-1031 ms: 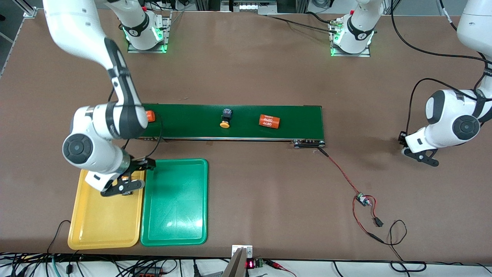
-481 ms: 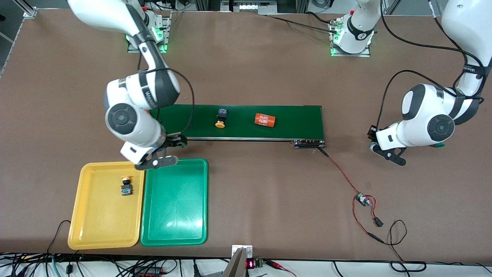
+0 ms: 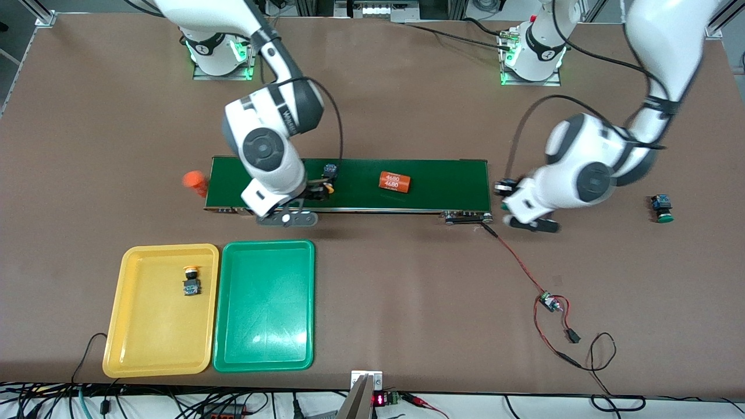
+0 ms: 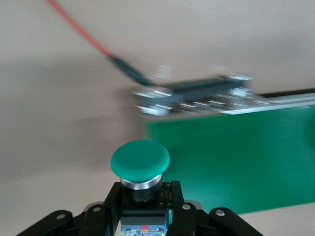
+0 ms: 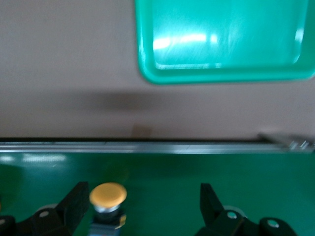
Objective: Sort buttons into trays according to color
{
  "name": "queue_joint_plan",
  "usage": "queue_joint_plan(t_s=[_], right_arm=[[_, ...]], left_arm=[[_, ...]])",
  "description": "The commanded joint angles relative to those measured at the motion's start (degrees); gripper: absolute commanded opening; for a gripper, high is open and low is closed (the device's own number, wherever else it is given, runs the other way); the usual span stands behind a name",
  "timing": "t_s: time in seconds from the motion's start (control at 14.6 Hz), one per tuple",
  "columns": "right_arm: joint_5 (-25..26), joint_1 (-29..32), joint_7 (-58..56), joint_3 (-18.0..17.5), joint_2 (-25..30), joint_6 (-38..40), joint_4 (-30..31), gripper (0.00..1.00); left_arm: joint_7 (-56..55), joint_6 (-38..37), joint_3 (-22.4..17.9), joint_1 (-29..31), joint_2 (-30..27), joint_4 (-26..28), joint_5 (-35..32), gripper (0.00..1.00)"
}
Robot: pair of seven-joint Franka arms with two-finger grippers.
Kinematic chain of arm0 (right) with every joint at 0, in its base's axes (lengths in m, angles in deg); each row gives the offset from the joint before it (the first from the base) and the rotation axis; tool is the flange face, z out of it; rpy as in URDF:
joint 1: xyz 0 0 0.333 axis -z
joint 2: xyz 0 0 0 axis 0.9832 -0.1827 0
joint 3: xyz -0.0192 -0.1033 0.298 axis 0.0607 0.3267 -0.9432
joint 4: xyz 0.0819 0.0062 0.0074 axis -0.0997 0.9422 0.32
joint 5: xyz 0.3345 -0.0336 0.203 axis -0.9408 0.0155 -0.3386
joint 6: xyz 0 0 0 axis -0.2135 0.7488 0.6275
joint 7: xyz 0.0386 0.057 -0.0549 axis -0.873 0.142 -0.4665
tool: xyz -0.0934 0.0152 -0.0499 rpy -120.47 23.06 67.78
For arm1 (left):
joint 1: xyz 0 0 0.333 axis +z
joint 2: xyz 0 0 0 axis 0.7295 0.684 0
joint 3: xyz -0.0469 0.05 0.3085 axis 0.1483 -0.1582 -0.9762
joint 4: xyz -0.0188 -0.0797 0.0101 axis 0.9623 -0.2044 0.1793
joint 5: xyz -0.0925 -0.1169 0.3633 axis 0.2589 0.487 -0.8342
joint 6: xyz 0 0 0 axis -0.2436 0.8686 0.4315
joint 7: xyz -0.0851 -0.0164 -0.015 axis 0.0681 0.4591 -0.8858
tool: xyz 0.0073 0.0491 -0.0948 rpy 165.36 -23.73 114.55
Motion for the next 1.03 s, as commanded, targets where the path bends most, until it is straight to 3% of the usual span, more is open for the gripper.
queue_joint_plan(t_s=[0.0, 0.21, 0.27, 0.34, 0.62, 0.89, 0.96], right_arm=[[-0.48, -2.54, 3.75, 0.45, 2.33, -0.44, 4.02, 1.0], [-0.39, -3.24, 3.84, 0.45, 4.0, -1.04, 8.05, 1.0], [-0.39, -3.59, 3.84, 0.45, 4.17, -1.48, 9.02, 1.0], [-0.39, -4.12, 3.84, 0.45, 4.18, -1.84, 9.9, 1.0], [-0.39, -5.36, 3.93, 0.45, 4.79, -1.66, 12.63, 0.99], [-0.39, -5.09, 3.14, 0.54, 4.0, -2.01, 13.69, 0.81], [-0.39, -5.0, 3.05, 0.45, 4.09, -1.84, 13.69, 0.68]], left_arm=[[-6.02, 2.63, -0.24, -5.77, -0.55, 0.26, 2.44, 0.15], [-7.26, 5.71, -0.24, -7.72, 2.0, 0.35, 2.45, 0.2], [-7.09, 5.89, -0.33, -7.81, 2.09, 0.43, 2.45, 0.37], [-6.39, 5.98, -0.33, -7.81, 2.01, 0.44, 2.45, 0.99], [-6.3, 5.46, -0.33, -7.11, -0.8, 0.17, 2.36, 1.0], [-6.56, 4.23, -0.94, -2.64, -6.95, 0.08, 2.27, 1.0], [-6.56, 3.18, -1.47, -1.49, -7.92, 0.0, 1.92, 1.0]])
